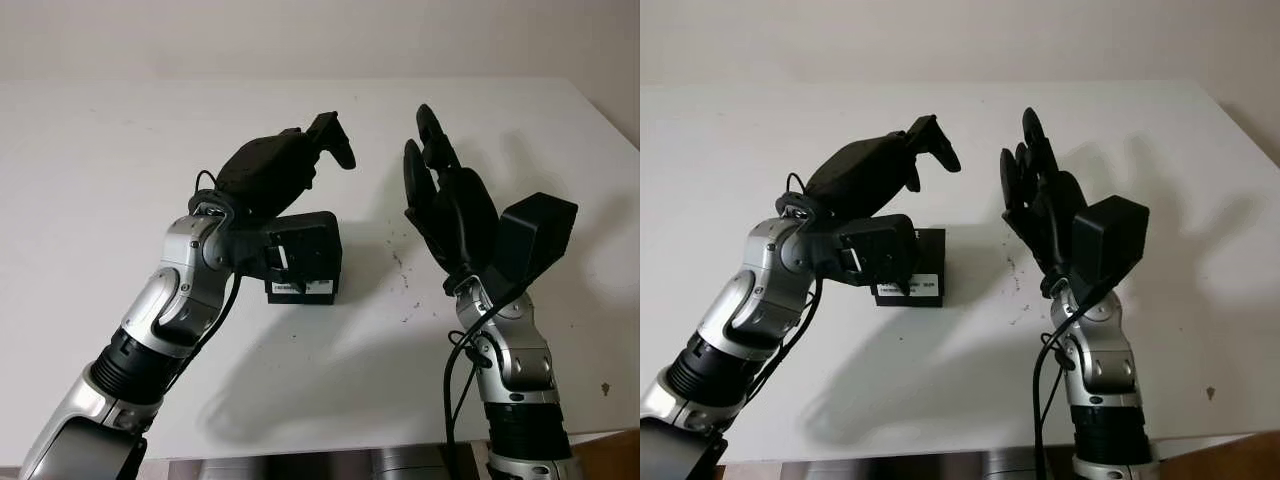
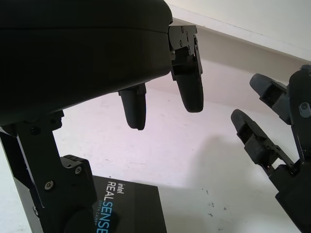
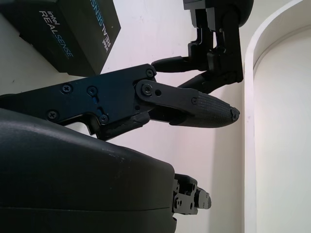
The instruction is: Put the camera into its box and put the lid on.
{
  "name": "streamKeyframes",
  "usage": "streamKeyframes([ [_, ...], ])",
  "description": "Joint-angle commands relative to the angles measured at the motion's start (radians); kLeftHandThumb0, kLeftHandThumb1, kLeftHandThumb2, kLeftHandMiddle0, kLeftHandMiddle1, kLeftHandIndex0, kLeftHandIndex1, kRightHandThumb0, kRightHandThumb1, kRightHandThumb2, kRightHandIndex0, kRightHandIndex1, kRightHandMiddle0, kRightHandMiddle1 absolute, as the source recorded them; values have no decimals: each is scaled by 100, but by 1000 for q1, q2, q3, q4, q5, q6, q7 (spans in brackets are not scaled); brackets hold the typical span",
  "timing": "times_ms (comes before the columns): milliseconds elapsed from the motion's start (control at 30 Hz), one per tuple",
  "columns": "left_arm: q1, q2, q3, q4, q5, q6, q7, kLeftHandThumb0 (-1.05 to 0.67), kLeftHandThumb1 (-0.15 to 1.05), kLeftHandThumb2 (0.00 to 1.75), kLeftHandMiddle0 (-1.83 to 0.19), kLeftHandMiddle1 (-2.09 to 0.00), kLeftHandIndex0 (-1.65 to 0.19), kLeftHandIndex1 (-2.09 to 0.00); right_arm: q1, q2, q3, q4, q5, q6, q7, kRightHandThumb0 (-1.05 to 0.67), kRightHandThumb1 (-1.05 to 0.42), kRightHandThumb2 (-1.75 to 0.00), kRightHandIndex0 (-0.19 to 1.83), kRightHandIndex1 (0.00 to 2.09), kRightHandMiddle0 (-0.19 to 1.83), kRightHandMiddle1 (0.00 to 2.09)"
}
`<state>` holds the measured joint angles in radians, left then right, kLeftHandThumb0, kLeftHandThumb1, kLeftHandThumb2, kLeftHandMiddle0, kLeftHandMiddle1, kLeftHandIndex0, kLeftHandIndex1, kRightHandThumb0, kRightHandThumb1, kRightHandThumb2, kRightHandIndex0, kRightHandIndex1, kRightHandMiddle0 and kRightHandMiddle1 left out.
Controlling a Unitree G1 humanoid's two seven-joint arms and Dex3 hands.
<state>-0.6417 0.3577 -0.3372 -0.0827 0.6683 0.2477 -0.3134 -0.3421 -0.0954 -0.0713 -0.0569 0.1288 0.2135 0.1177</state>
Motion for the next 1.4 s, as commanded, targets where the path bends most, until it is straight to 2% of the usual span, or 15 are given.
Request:
streamKeyframes([
  [0, -19, -18, 2, 15, -7, -14, 12, -29, 101, 5, -7, -158, 13, -149, 3, -5, -3, -15, 2, 0, 0, -66, -105, -56, -7, 6, -3, 7],
  [367, -35, -30, 9, 54, -60, -31, -14, -28, 102, 5, -6, -158, 17, -154, 16, -8, -2, -31, -3, -1, -2, -65, -105, -57, -7, 6, -3, 7],
  [500, -23, -5, 20, 0, -75, 33, -99, -32, 103, 6, -5, -145, 16, -145, 19, -11, -4, -37, 0, 9, 0, -65, -105, -57, -8, 5, -4, 6],
  [700, -2, 8, 57, -97, -137, 161, -207, -35, 105, 7, 3, -145, 19, -136, 18, -9, -8, -32, 8, 4, 7, -64, -105, -58, -8, 5, -4, 6],
  [833, 7, 29, 113, -206, -238, 300, -322, -37, 105, 9, -4, -115, 15, -111, 14, -12, -8, -30, 5, 6, 10, -63, -105, -58, -8, 5, -4, 6],
  [933, -5, 67, 158, -285, -326, 416, -414, -43, 105, 14, -12, -79, 10, -87, 13, -14, -9, -30, 7, 13, 14, -64, -105, -58, -9, 5, -4, 6],
  [1033, -12, 84, 215, -350, -419, 525, -451, -48, 105, 18, -18, -44, 7, -66, 11, -12, -12, -29, 11, 19, 12, -65, -105, -56, -8, 5, -4, 6],
  [1100, -4, 83, 246, -377, -467, 567, -438, -49, 105, 20, -19, -35, 8, -60, 10, -14, -12, -26, 11, 12, 15, -65, -105, -56, -8, 5, -3, 6],
  [1167, 53, 3, 314, -413, -508, 575, -335, -54, 105, 30, -19, -21, 9, -51, 10, -17, -11, -25, 9, 12, 17, -64, -105, -56, -8, 5, -4, 6],
  [1267, 111, -88, 374, -433, -571, 573, -216, -59, 105, 41, -13, -11, 11, -43, 10, -19, -13, -25, 11, 12, 21, -65, -105, -57, -8, 5, -4, 6],
  [1333, 157, -139, 392, -431, -597, 532, -140, -63, 105, 45, -6, -6, 13, -33, 10, -20, -13, -25, 11, 15, 23, -66, -105, -56, -8, 5, -4, 6],
  [1367, 184, -135, 375, -424, -589, 486, -116, -67, 105, 49, 3, -3, 17, -23, 9, -21, -12, -25, 11, 17, 25, -65, -105, -56, -8, 5, -4, 6],
])
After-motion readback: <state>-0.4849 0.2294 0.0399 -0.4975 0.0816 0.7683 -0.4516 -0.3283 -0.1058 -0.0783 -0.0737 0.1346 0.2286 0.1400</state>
